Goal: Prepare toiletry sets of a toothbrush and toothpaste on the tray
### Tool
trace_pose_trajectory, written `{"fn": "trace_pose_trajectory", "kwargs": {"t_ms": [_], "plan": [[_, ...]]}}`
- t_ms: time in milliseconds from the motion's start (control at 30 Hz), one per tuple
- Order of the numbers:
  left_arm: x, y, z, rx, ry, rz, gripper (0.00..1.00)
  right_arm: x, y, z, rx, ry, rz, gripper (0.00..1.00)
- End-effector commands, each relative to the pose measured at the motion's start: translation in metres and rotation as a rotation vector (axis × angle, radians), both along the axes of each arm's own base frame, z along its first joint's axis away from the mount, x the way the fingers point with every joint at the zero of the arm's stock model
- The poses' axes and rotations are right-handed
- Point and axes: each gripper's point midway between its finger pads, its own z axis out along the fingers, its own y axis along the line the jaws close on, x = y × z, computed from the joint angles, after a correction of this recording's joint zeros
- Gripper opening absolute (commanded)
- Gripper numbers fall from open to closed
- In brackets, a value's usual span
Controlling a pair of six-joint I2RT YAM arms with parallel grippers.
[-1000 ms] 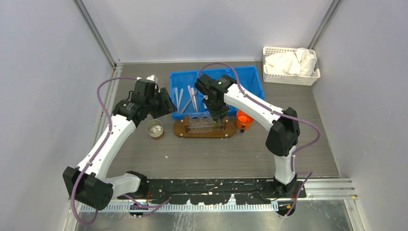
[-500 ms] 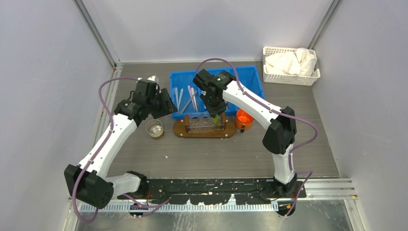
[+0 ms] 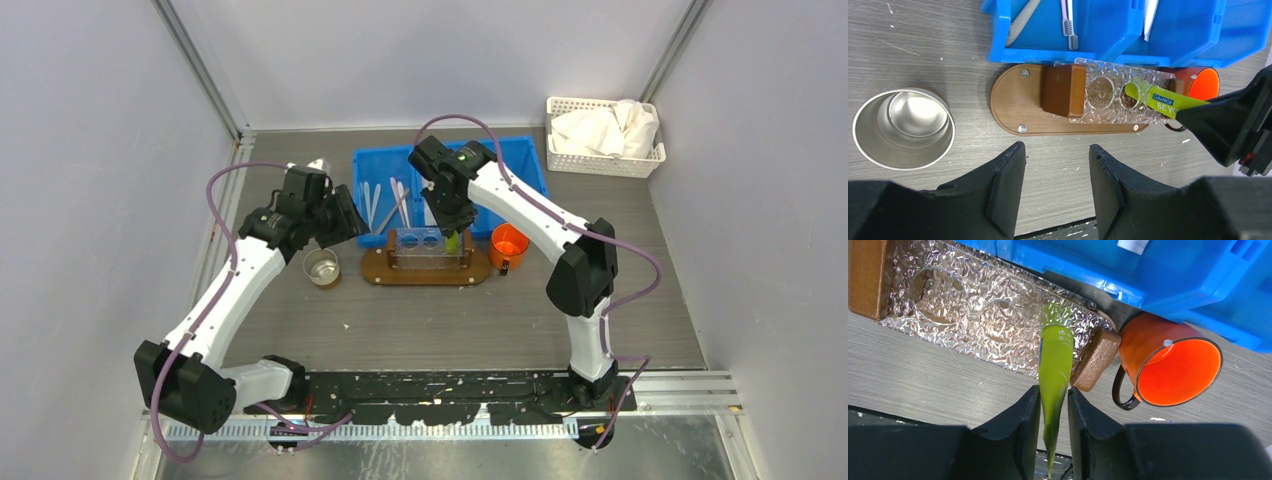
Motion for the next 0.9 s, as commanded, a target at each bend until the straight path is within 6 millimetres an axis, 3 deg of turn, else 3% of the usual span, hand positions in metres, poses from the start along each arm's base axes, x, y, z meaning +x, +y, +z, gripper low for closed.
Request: {"fn": "trace_pose_trajectory", "kwargs": {"t_ms": [0,33,100,133,400,500,567,667,800,867], "plan": [[0.007,-0.004,0.008,-0.017,-0.044,-0.006,0.51,0.019,0.003,0.027,0.051,-0.092,0.004,0.31],[0.007,-0.004,0.007,-0.017,-0.044,-0.006,0.51,0.021,0.004,0.028,0.052,-0.094,0.005,0.3],[0.007,-0.004,0.007,-0.019,-0.043,-0.005,0.5,0.021,0.005,0.029,0.058,-0.093,0.007,0.16],[0.007,-0.004,0.008,-0.019,-0.044,-0.004,0.5,0.021,0.006,0.029,0.063,-0.092,0.01,0.13],[0.006,-0.004,0.009,-0.022,-0.046,-0.003,0.5,0.013,0.007,0.025,0.072,-0.058,0.017,0.15],[0.006,-0.004,0.009,-0.025,-0.045,-0.002,0.5,0.009,0.004,0.022,0.069,-0.041,0.018,0.24],[0.007,-0.005,0.009,-0.029,-0.045,-0.002,0.5,0.008,0.003,0.021,0.067,-0.04,0.016,0.44],[0.009,-0.007,0.012,-0.032,-0.053,-0.006,0.51,0.007,0.001,0.025,0.073,-0.055,0.013,0.57],[0.025,-0.014,0.035,-0.038,-0.114,-0.042,0.55,0.01,-0.001,0.055,0.126,-0.144,-0.005,0.68],[0.039,-0.023,0.052,-0.048,-0.158,-0.082,0.57,0.012,-0.007,0.087,0.177,-0.239,-0.024,0.68]]}}
